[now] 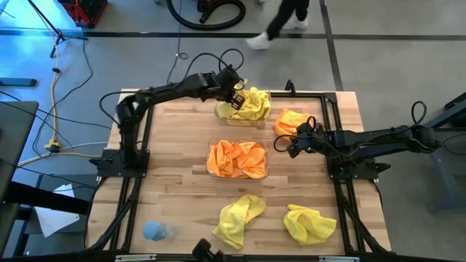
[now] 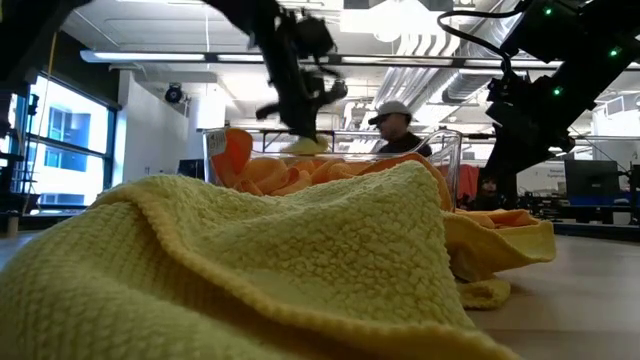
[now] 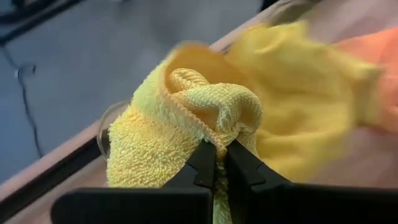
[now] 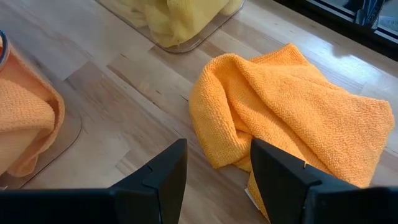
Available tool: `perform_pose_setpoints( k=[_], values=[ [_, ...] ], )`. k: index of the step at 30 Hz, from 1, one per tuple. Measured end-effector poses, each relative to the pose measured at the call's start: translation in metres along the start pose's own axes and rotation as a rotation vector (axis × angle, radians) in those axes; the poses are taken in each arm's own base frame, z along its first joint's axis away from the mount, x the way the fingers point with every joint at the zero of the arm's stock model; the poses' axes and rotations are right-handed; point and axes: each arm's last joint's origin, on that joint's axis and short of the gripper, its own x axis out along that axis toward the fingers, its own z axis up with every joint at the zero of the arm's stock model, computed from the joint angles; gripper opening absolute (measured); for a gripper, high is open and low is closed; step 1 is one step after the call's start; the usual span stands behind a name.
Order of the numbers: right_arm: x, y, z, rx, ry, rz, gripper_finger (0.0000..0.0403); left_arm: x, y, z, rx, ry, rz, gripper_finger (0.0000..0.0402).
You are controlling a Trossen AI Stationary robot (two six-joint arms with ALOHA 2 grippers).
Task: Sort microfiber towel by color & place in baskets
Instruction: Put the yellow microfiber towel into the top transparent bin
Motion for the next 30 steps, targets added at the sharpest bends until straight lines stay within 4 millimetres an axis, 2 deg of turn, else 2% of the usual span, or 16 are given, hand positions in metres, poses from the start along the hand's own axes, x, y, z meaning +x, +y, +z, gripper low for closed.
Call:
perform_pose_setpoints(
  k=[3,8,10,13,17,25,30],
  values=[
    [0.000,0.000,0.000,0.000,0.000,0.000,0.0173,0.034,0.005,-0.005,-0.036,0.062,0.027,0.0000],
    [0.000,0.000,0.000,0.000,0.000,0.000,0.0173,0.084,0.001,-0.023,-0.047,0.159,0.051,0.0001],
    [0.000,0.000,0.000,0.000,0.000,0.000,0.0173,0.098,-0.002,-0.028,-0.033,0.176,0.038,0.0007],
    [0.000,0.000,0.000,-0.001,0.000,0.000,0.0173,0.110,-0.004,-0.034,-0.020,0.203,0.019,0.0019],
    [0.000,0.000,0.000,0.000,0.000,0.000,0.0173,0.111,-0.004,-0.035,-0.023,0.207,0.017,0.0042],
    [0.000,0.000,0.000,-0.001,0.000,-0.001,0.0173,0.101,-0.003,-0.030,-0.031,0.194,0.011,0.0110],
    [0.000,0.000,0.000,-0.001,0.000,-0.001,0.0173,0.082,0.000,-0.022,-0.020,0.158,0.003,0.0133]
  ],
)
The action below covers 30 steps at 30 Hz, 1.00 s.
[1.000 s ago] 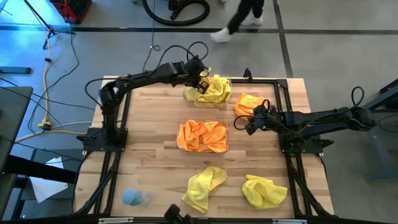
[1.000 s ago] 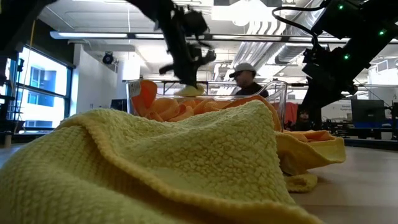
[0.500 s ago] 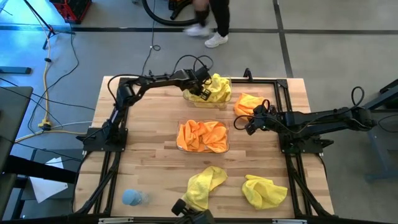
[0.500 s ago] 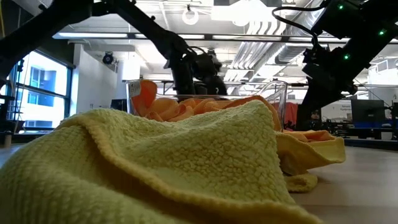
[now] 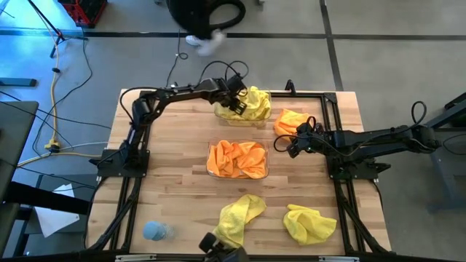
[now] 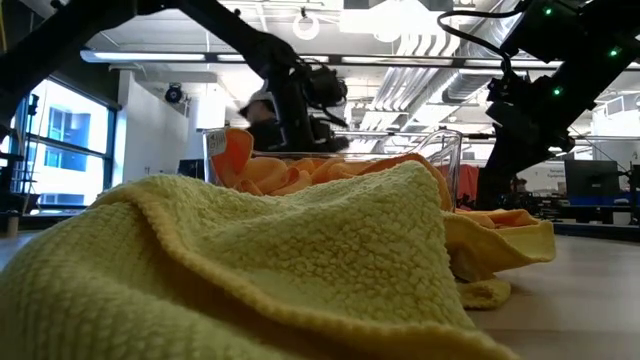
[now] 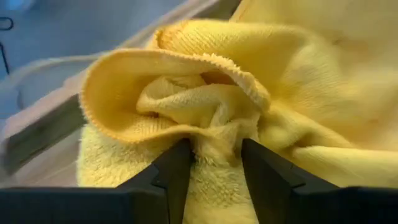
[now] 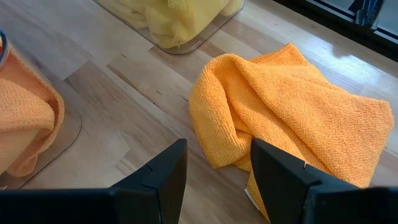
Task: Sort microfiber towel by color & place in baskets
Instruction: Put the yellow microfiber towel into the top transparent bin
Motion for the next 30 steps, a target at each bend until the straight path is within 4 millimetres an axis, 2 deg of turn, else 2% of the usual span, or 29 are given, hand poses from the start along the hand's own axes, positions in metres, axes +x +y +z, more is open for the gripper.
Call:
perform_pose_setpoints(
  k=[8,12,17,20,24,30],
  values=[
    [0.000,0.000,0.000,0.000,0.000,0.000,0.0173,-0.046,0.006,0.011,0.006,-0.097,-0.024,0.0136],
    [0.000,0.000,0.000,-0.001,0.001,-0.001,0.0173,-0.064,-0.002,0.005,0.093,-0.109,-0.025,0.0136],
    [0.000,-0.001,-0.001,-0.007,0.009,-0.007,0.0173,-0.087,-0.038,-0.031,0.289,-0.127,-0.031,0.0131],
    [0.000,-0.001,-0.002,-0.014,0.019,-0.013,0.0173,-0.098,-0.048,-0.055,0.368,-0.164,-0.042,0.0122],
    [0.000,-0.002,-0.003,-0.016,0.031,-0.022,0.0173,-0.113,-0.043,-0.091,0.412,-0.289,-0.067,0.0105],
    [0.000,-0.003,-0.004,0.002,0.034,-0.024,0.0173,-0.139,-0.014,-0.147,0.396,-0.396,-0.313,0.0086]
  ],
)
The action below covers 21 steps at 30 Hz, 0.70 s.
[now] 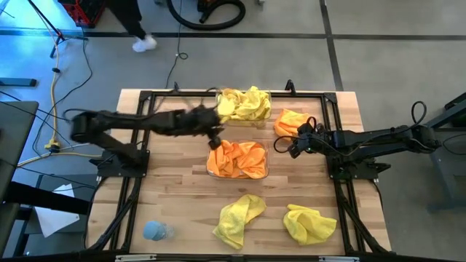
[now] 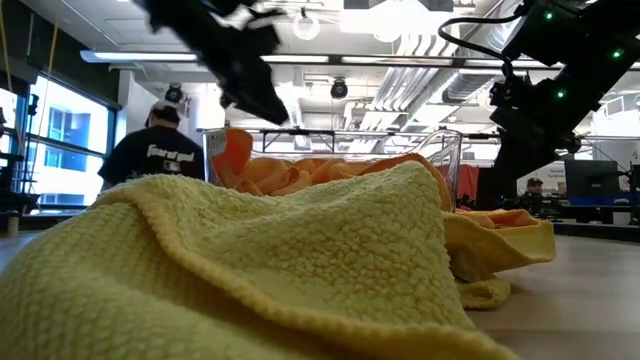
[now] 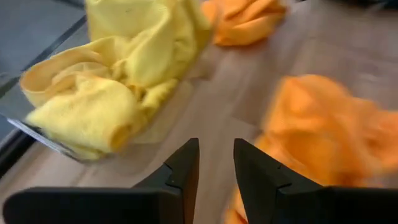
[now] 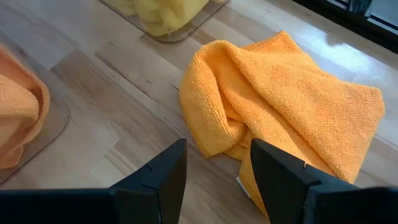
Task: Sort microfiber towel by color & place in baskets
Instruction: Put the yellow microfiber towel into the top transparent bin
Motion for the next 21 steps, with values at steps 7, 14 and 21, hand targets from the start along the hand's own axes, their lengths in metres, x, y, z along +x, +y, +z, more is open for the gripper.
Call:
perform_pose_setpoints(
  k=[7,14,21],
  values=[
    [0.000,0.001,0.001,0.005,-0.005,0.005,0.0173,-0.056,0.002,-0.046,0.047,-0.132,-0.090,0.0083],
    [0.000,0.001,0.002,0.017,-0.018,0.014,0.0173,-0.085,0.008,-0.086,0.024,-0.218,-0.158,0.0083],
    [-0.002,0.012,0.007,-0.074,-0.015,0.198,0.0180,-0.087,0.006,-0.121,0.030,-0.293,-0.241,0.0083]
  ],
)
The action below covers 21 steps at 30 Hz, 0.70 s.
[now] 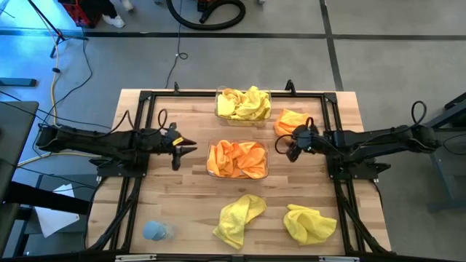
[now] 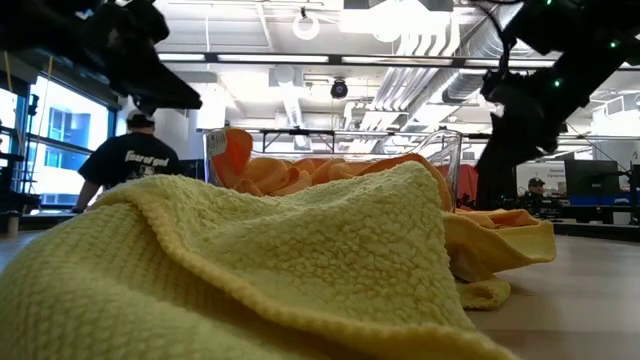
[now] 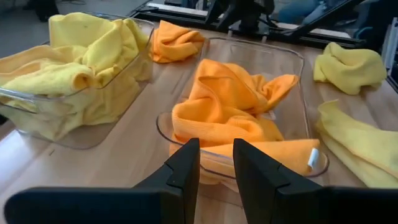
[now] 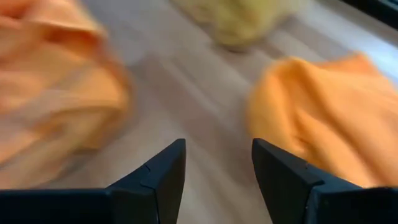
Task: Sort microfiber towel by color & place in baskets
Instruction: Put the yellow microfiber towel into the top transparent bin
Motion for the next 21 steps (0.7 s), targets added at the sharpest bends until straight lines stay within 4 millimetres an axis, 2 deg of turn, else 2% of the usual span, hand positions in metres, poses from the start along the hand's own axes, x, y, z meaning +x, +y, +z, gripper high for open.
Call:
perform_pose_setpoints(
  k=[6,12,16,21],
  values=[
    [-0.008,0.024,0.005,-0.024,-0.076,0.237,0.0202,-0.002,0.001,-0.010,0.007,-0.015,-0.009,0.0083],
    [-0.032,0.056,0.014,-0.018,-0.124,0.341,0.0211,-0.001,0.001,-0.010,0.058,-0.013,-0.007,0.0083],
    [-0.046,0.095,0.028,-0.100,-0.176,0.350,0.0211,-0.001,0.001,-0.010,0.080,-0.015,-0.009,0.0083],
    [-0.051,0.168,0.043,-0.449,-0.231,0.355,0.0211,-0.001,0.000,-0.010,0.115,-0.013,-0.036,0.0083]
  ],
)
